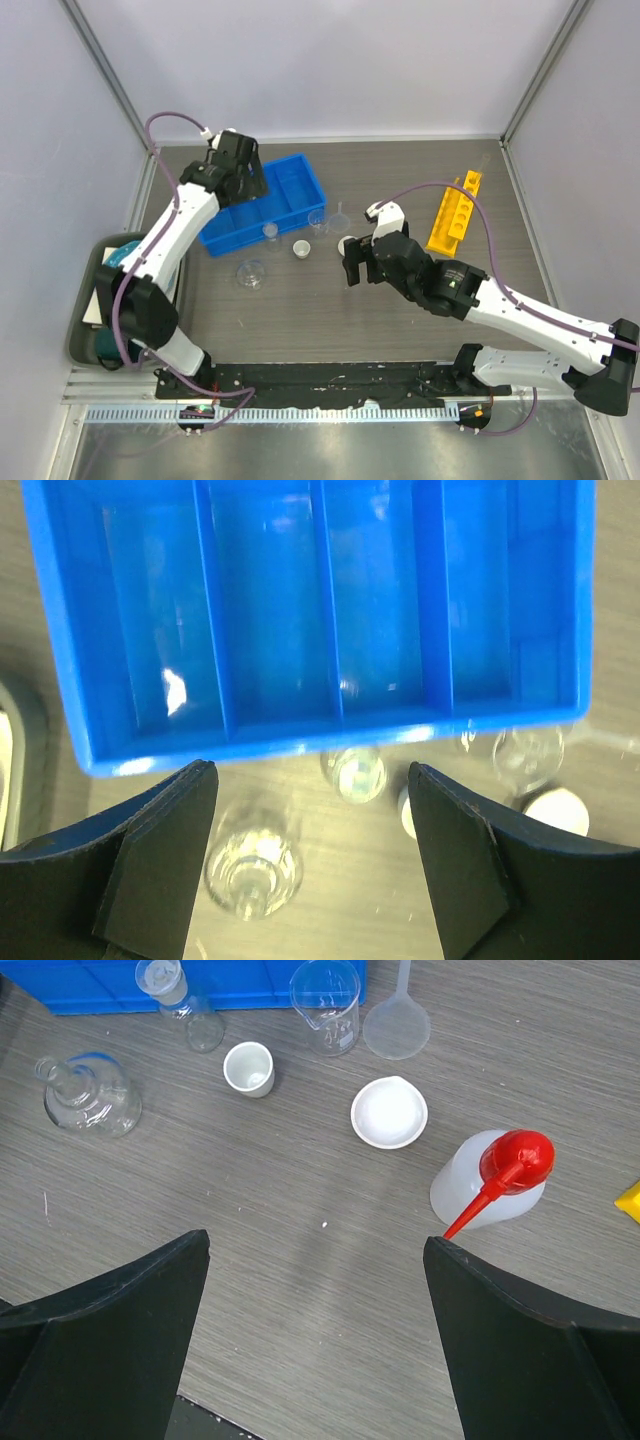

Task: Organize the chemistry lab equipment

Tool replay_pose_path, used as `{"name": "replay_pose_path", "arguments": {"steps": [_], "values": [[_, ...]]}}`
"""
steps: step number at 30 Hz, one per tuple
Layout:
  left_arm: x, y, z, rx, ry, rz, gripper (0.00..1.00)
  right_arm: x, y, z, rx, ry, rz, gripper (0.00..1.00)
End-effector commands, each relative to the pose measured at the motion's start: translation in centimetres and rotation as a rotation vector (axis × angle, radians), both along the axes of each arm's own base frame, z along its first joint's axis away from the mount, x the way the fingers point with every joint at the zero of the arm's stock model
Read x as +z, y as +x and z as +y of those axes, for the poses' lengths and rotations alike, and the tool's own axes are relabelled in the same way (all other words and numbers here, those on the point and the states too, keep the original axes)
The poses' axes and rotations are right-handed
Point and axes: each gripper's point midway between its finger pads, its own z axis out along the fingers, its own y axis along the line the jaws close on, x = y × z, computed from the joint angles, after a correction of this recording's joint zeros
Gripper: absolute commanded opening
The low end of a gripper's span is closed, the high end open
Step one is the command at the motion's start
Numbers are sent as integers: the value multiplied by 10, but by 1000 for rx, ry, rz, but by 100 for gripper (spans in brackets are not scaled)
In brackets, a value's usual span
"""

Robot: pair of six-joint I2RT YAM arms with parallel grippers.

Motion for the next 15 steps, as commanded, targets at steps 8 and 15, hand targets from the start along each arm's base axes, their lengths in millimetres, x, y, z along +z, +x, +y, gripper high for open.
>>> {"name": "replay_pose_path", "arguments": {"steps": [8,15], "values": [[-16,-108,7,-49,86,87,78,1,-18,-5,-7,32,19,94],[-54,-140,9,-43,77,147,76,4,-31,-2,0,21,20,94]]}}
